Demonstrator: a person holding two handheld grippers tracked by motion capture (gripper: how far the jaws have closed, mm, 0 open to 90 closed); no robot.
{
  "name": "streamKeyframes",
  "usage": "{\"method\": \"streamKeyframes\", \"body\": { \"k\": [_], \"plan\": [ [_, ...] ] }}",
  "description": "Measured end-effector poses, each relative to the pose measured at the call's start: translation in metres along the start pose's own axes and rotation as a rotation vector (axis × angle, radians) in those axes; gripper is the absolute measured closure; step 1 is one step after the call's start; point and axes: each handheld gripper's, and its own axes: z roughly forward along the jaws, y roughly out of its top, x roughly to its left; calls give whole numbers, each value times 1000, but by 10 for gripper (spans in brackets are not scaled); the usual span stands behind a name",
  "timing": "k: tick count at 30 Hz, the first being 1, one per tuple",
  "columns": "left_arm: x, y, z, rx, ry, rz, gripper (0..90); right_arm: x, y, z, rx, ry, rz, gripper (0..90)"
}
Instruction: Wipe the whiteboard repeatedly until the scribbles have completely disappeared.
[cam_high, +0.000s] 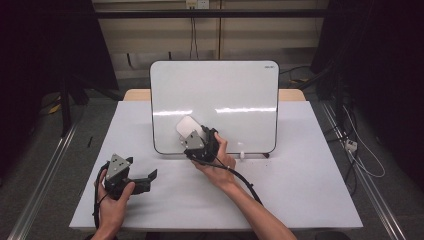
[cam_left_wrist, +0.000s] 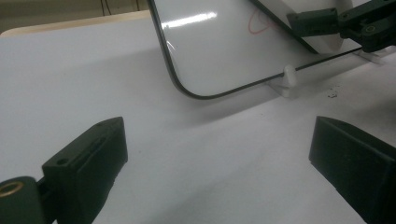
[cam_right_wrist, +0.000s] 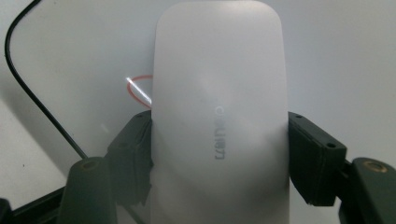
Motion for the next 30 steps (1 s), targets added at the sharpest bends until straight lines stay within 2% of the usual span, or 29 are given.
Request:
{"method": "streamKeyframes", "body": {
  "k": [5,12,19,30],
  "plan": [
    [0,0,-1,2,3,-1,44,-12,-4,-3,8,-18,23,318],
    [1,0,-1,2,6,-1,44,-45,2,-2,5,-63,124,318],
    [1,1,0,-1,2,1,44,-48,11,2,0,-75,167,317],
    [0,1,2,4,-1,2,44,-44,17,5,-12,-83,160,317]
  ]
}}
